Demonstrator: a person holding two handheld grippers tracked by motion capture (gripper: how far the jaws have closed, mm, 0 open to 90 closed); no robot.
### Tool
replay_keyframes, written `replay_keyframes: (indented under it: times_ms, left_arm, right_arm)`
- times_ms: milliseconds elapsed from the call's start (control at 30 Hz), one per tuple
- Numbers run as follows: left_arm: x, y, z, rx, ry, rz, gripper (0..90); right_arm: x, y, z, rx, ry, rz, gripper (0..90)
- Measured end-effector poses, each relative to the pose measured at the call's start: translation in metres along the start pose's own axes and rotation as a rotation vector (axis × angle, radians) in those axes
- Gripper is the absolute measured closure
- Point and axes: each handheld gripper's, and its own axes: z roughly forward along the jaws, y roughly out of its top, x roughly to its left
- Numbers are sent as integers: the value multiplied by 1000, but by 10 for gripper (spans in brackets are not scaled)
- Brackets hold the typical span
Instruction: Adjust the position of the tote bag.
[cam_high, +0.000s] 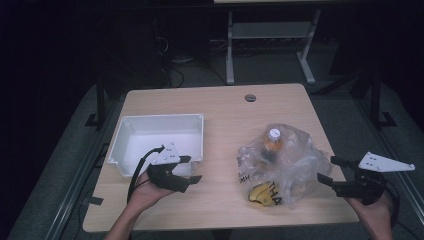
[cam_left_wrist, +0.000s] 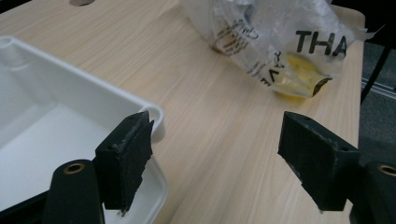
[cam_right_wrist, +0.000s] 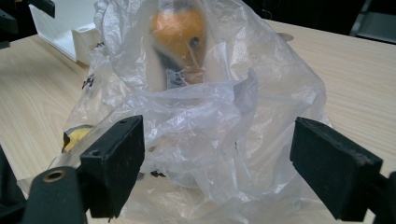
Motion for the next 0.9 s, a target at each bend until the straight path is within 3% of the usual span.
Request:
replay_keyframes:
  times_ms: [333, 533, 633, 900]
  left_arm:
    - [-9, 37, 21, 16, -59, 76, 254]
    - [-12, 50, 35, 32, -88, 90, 254]
    - [-16, 61, 47, 53, -113, 123, 254]
    - [-23, 76, 60, 72, -133, 157, 259]
  right_arm:
    - [-1, 1, -2, -1, -1, -1, 173]
    - [-2, 0, -3, -3, 3, 2, 174]
    - [-2, 0, -2, 3, 9, -3, 174]
    - [-2, -1, -1, 6, 10, -3, 174]
